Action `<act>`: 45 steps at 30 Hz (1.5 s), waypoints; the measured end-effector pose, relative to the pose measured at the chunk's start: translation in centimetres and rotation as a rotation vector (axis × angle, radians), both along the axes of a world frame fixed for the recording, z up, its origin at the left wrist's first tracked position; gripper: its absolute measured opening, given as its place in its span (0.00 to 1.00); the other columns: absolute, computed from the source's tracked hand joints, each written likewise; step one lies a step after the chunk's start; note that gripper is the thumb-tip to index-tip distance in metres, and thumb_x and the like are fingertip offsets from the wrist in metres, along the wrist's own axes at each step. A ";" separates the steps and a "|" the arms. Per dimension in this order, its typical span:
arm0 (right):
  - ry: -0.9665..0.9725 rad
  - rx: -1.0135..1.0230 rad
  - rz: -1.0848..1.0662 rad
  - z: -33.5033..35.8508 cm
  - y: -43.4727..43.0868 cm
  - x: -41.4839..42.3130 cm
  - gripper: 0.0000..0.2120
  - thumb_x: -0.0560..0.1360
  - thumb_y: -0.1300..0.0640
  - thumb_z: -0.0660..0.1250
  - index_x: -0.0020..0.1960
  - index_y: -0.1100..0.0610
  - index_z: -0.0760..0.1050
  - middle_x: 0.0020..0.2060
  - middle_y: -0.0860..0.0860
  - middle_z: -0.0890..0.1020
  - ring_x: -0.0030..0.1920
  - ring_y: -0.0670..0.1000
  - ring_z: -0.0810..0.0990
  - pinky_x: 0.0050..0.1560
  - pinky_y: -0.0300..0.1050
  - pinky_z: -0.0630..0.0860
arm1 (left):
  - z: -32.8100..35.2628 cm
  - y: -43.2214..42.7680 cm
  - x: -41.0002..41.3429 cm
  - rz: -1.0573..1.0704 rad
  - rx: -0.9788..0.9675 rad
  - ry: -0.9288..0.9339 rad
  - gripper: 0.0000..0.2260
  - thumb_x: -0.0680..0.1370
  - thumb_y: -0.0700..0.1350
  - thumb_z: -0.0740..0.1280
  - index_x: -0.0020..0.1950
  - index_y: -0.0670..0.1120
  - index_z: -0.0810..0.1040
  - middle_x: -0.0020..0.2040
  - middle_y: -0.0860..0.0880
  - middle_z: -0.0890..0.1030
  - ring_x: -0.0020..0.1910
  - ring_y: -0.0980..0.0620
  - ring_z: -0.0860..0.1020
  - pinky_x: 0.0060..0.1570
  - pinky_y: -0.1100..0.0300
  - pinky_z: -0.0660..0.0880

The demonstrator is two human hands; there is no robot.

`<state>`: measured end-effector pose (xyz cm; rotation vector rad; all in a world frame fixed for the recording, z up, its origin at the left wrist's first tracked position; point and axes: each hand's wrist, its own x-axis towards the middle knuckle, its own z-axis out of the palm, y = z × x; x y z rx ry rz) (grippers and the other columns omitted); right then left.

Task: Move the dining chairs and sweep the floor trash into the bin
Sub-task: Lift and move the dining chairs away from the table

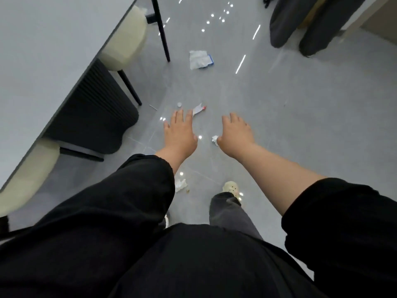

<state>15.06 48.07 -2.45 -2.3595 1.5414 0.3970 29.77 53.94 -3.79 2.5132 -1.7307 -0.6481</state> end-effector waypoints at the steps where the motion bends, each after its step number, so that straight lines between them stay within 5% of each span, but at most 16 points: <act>1: 0.002 0.015 0.044 0.0 -2.9 0.4 0.25 0.76 0.53 0.61 0.70 0.59 0.62 0.67 0.56 0.66 0.66 0.58 0.66 0.63 0.52 0.66 | 0.1 -2.1 0.2 0.055 -0.004 -0.005 0.32 0.77 0.43 0.61 0.78 0.47 0.51 0.78 0.44 0.51 0.77 0.45 0.49 0.74 0.44 0.49; 7: 0.049 -0.026 0.277 1.0 -18.1 4.5 0.22 0.76 0.53 0.60 0.68 0.59 0.64 0.65 0.56 0.67 0.64 0.58 0.67 0.61 0.51 0.67 | 1.2 -12.3 2.8 0.334 0.010 0.033 0.32 0.77 0.43 0.59 0.79 0.47 0.47 0.78 0.44 0.50 0.78 0.45 0.48 0.74 0.44 0.49; 15: 0.002 -0.118 0.614 1.1 -32.5 20.5 0.21 0.76 0.56 0.60 0.67 0.62 0.65 0.65 0.59 0.68 0.63 0.61 0.68 0.61 0.53 0.67 | 1.2 -24.0 14.4 0.585 -0.092 0.002 0.30 0.78 0.41 0.57 0.78 0.45 0.49 0.78 0.43 0.52 0.77 0.45 0.49 0.75 0.46 0.51; 20: -0.064 -0.183 0.691 2.7 -40.8 28.7 0.27 0.77 0.55 0.58 0.74 0.61 0.59 0.69 0.58 0.65 0.66 0.59 0.66 0.63 0.51 0.66 | 2.9 -31.6 22.0 0.545 -0.250 -0.009 0.30 0.76 0.39 0.57 0.78 0.43 0.53 0.76 0.42 0.57 0.75 0.44 0.56 0.74 0.50 0.55; 30: -0.145 -0.211 0.857 5.8 -60.1 45.1 0.31 0.76 0.56 0.59 0.76 0.61 0.55 0.73 0.59 0.61 0.69 0.60 0.64 0.67 0.53 0.64 | 5.5 -49.5 34.7 0.810 -0.261 -0.045 0.29 0.78 0.39 0.57 0.78 0.44 0.50 0.77 0.42 0.55 0.76 0.44 0.54 0.75 0.52 0.54; 38: -0.113 -0.175 1.167 5.7 -79.2 55.6 0.28 0.76 0.54 0.60 0.73 0.60 0.58 0.68 0.58 0.66 0.67 0.59 0.66 0.64 0.53 0.67 | 5.0 -68.0 40.8 1.085 -0.285 -0.117 0.29 0.76 0.38 0.59 0.76 0.42 0.57 0.73 0.41 0.62 0.72 0.43 0.61 0.70 0.52 0.60; 45: -0.100 -0.173 1.190 6.6 -93.8 65.2 0.27 0.76 0.54 0.60 0.72 0.60 0.59 0.67 0.57 0.66 0.66 0.58 0.67 0.62 0.50 0.67 | 6.4 -80.8 47.8 1.144 -0.228 -0.162 0.28 0.77 0.39 0.60 0.76 0.42 0.57 0.74 0.41 0.61 0.71 0.42 0.62 0.70 0.51 0.61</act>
